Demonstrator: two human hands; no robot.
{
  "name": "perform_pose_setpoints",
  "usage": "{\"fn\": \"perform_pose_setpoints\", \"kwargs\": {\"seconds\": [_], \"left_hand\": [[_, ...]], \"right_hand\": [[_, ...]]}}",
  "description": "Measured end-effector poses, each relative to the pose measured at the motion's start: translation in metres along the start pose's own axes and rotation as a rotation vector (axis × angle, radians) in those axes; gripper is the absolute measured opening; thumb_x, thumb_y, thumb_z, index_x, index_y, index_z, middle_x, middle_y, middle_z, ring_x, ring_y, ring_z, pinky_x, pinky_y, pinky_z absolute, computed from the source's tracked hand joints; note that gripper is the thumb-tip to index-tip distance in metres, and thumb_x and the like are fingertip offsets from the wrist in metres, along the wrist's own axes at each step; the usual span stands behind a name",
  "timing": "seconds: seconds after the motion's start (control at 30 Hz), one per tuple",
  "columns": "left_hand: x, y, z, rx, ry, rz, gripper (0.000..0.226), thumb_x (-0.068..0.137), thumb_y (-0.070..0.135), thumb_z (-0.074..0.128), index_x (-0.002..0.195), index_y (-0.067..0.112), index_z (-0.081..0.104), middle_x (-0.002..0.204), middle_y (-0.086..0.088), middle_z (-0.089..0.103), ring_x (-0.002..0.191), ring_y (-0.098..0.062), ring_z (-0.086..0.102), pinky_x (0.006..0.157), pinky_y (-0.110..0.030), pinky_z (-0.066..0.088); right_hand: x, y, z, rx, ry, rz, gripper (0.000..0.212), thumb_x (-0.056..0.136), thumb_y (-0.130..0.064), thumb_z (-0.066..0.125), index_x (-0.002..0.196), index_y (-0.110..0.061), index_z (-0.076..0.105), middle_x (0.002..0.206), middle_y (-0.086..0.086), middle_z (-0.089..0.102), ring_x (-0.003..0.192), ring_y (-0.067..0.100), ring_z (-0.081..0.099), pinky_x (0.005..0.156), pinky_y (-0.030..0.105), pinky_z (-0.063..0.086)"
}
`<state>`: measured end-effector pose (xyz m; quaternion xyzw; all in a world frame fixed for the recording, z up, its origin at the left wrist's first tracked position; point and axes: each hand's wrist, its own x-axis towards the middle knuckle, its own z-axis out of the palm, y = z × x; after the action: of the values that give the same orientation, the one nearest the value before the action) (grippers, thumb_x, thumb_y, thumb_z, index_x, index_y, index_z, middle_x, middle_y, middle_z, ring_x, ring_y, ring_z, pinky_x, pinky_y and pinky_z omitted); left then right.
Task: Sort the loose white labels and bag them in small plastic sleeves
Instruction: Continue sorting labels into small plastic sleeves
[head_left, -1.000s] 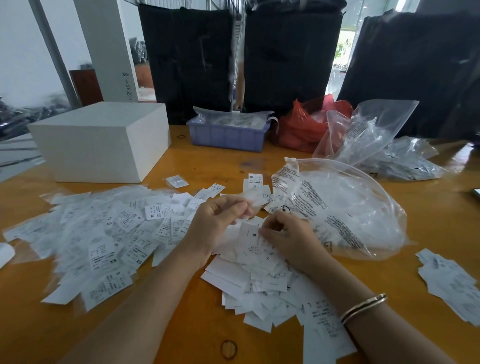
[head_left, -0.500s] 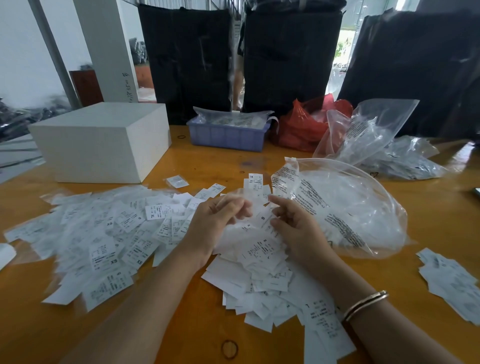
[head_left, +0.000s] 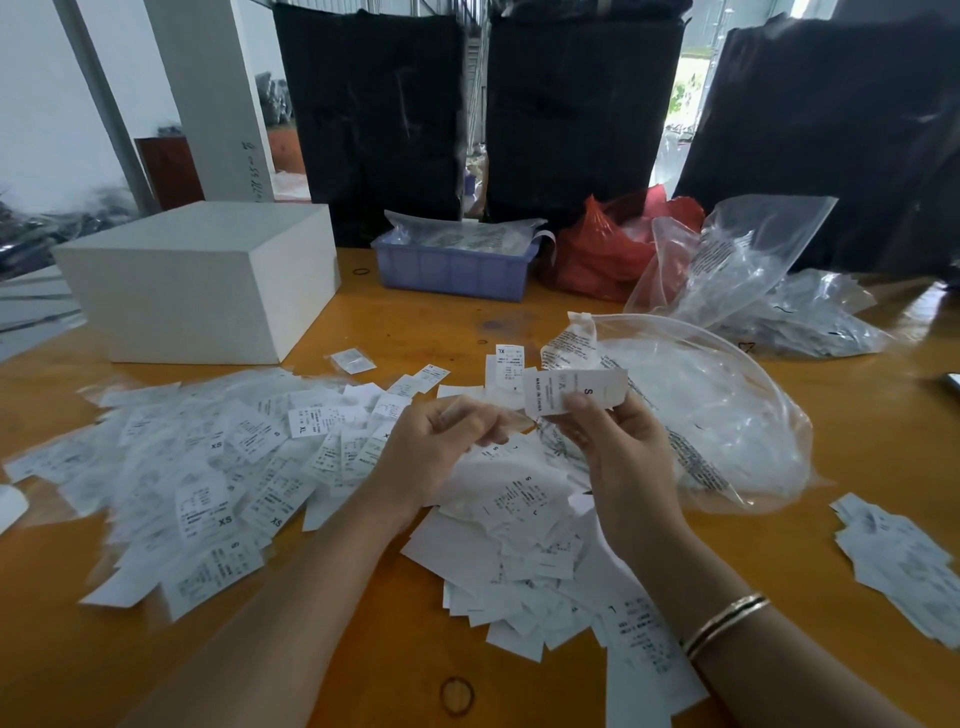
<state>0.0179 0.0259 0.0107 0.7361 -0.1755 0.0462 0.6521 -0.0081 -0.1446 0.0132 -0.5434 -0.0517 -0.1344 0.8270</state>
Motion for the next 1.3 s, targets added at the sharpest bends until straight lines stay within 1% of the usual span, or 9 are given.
{"fn": "perform_pose_setpoints", "kwargs": {"seconds": [0.1,0.23,0.4,0.6,0.8,0.93,1.07,1.23,1.3], "left_hand": [[-0.0005,0.0007,0.0003,-0.023,-0.006,0.012,0.026,0.090,0.026,0.059,0.071,0.033,0.074,0.071,0.011,0.071,0.067,0.006,0.061,0.061,-0.005,0.044],[-0.0014,0.0030,0.0009,-0.028,-0.011,0.023,0.019,0.081,0.040,0.058,0.072,0.041,0.075,0.073,0.012,0.072,0.069,0.004,0.061,0.062,-0.005,0.045],[-0.0006,0.0008,0.0000,-0.017,0.039,0.018,0.021,0.075,0.052,0.056,0.076,0.041,0.074,0.079,0.011,0.073,0.075,-0.002,0.063,0.065,-0.008,0.047],[0.0008,-0.0005,0.0001,-0.036,0.101,0.022,0.023,0.092,0.027,0.056,0.077,0.025,0.074,0.078,0.010,0.073,0.072,0.003,0.063,0.064,-0.008,0.046],[0.0020,-0.0018,0.0019,-0.088,0.176,-0.016,0.016,0.090,0.025,0.059,0.082,0.020,0.073,0.077,0.008,0.073,0.069,0.003,0.062,0.063,-0.009,0.048],[0.0024,-0.0021,0.0030,-0.118,0.211,-0.042,0.013,0.087,0.029,0.062,0.080,0.028,0.073,0.078,0.007,0.073,0.070,0.001,0.062,0.064,-0.010,0.049],[0.0018,-0.0009,0.0038,-0.107,0.189,-0.029,0.014,0.088,0.026,0.062,0.080,0.030,0.073,0.080,0.008,0.073,0.071,0.001,0.063,0.063,-0.010,0.048],[0.0032,0.0000,0.0061,-0.053,0.140,-0.022,0.012,0.088,0.016,0.063,0.086,0.024,0.071,0.081,0.015,0.073,0.070,0.003,0.065,0.058,-0.006,0.045],[0.0043,-0.0013,0.0064,-0.048,0.151,-0.037,0.010,0.087,0.018,0.065,0.085,0.025,0.071,0.080,0.014,0.072,0.070,0.003,0.065,0.058,-0.007,0.046]], "right_hand": [[-0.0004,0.0033,0.0013,-0.055,-0.001,0.006,0.035,0.065,-0.030,0.072,0.095,-0.013,0.068,0.095,0.007,0.073,0.097,0.025,0.067,0.089,0.037,0.052],[0.0004,0.0052,0.0005,-0.109,0.002,0.004,0.035,0.064,-0.033,0.074,0.093,-0.015,0.069,0.094,0.008,0.073,0.095,0.028,0.067,0.088,0.039,0.053],[0.0017,0.0068,-0.0031,-0.187,-0.040,-0.004,0.014,0.081,-0.017,0.069,0.095,-0.015,0.070,0.094,0.004,0.073,0.091,0.021,0.069,0.079,0.027,0.056],[0.0015,0.0063,-0.0020,-0.208,-0.030,0.024,0.009,0.077,-0.023,0.071,0.077,-0.030,0.076,0.080,-0.003,0.073,0.073,0.006,0.068,0.062,0.013,0.050],[0.0032,0.0079,-0.0046,-0.217,-0.022,0.033,0.009,0.080,-0.020,0.070,0.073,-0.020,0.075,0.075,-0.003,0.074,0.066,0.002,0.067,0.055,0.010,0.048],[0.0029,0.0078,-0.0037,-0.238,-0.049,0.047,0.011,0.073,-0.028,0.073,0.076,-0.018,0.076,0.081,0.002,0.074,0.073,0.010,0.070,0.058,0.017,0.052],[0.0020,0.0085,-0.0017,-0.278,0.000,0.055,0.043,0.073,-0.033,0.076,0.085,0.007,0.065,0.091,0.030,0.064,0.084,0.047,0.060,0.075,0.050,0.054],[0.0020,0.0082,-0.0024,-0.286,-0.008,0.072,0.032,0.076,-0.030,0.075,0.081,0.001,0.068,0.090,0.034,0.062,0.077,0.041,0.061,0.076,0.053,0.052],[0.0026,0.0085,-0.0039,-0.251,-0.054,0.087,0.012,0.079,-0.025,0.072,0.078,-0.013,0.075,0.084,0.018,0.071,0.079,0.031,0.069,0.066,0.040,0.057]]}}
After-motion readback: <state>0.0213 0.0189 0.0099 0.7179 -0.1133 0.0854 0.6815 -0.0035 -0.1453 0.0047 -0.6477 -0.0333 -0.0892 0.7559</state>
